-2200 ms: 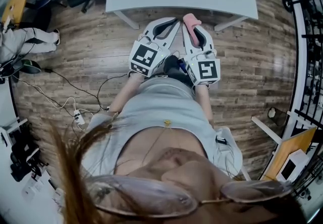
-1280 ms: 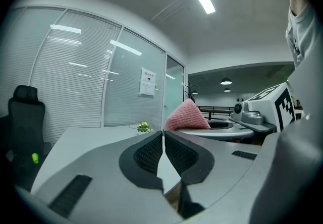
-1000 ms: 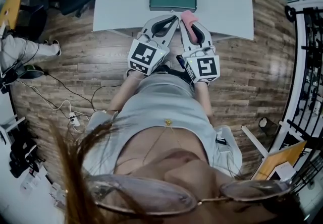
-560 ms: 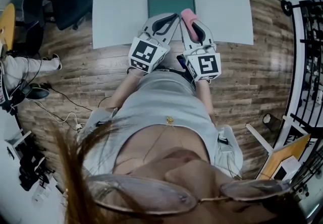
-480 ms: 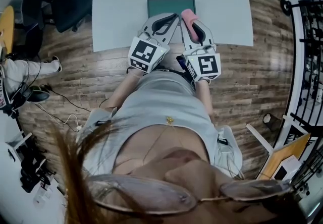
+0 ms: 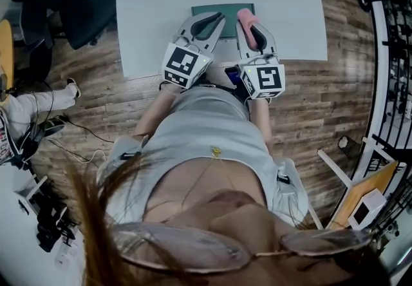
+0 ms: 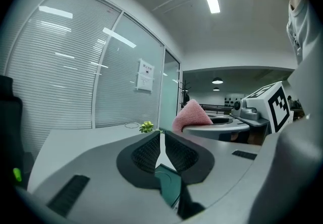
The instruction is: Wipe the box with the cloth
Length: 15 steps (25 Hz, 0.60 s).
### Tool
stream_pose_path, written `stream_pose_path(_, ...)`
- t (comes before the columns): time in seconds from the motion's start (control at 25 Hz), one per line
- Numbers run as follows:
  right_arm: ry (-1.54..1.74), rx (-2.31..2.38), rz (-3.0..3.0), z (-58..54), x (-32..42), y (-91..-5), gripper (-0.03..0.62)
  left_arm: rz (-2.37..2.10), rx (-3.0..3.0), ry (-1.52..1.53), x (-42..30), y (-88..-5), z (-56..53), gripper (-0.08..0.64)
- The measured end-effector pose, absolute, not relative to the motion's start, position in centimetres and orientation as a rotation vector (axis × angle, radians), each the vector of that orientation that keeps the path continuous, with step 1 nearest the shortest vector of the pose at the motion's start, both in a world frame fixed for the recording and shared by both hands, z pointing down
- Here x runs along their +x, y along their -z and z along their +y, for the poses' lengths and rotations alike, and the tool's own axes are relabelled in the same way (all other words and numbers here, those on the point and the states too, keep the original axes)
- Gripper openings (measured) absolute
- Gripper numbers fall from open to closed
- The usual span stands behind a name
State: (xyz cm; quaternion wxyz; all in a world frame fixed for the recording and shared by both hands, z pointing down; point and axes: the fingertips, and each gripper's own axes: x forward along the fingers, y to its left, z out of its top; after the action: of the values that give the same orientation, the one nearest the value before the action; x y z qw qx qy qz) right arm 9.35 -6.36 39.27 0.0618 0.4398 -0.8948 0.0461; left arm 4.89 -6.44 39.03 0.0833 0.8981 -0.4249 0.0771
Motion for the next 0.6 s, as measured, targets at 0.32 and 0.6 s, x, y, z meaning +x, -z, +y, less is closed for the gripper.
stream_pose_path(0.32,-0.163,1.364,-2.612,-8.6,9.2,-41.4,0.040,-1.263,2.630,-0.254,1.8,-41.6,-8.5,0.038)
stream_pose_path(0.6,-0.187,1.394,-2.520,-10.2,9.4,-43.9,0.040,-1.256,2.557,-0.311,-1.0,-45.5,-9.9,0.038)
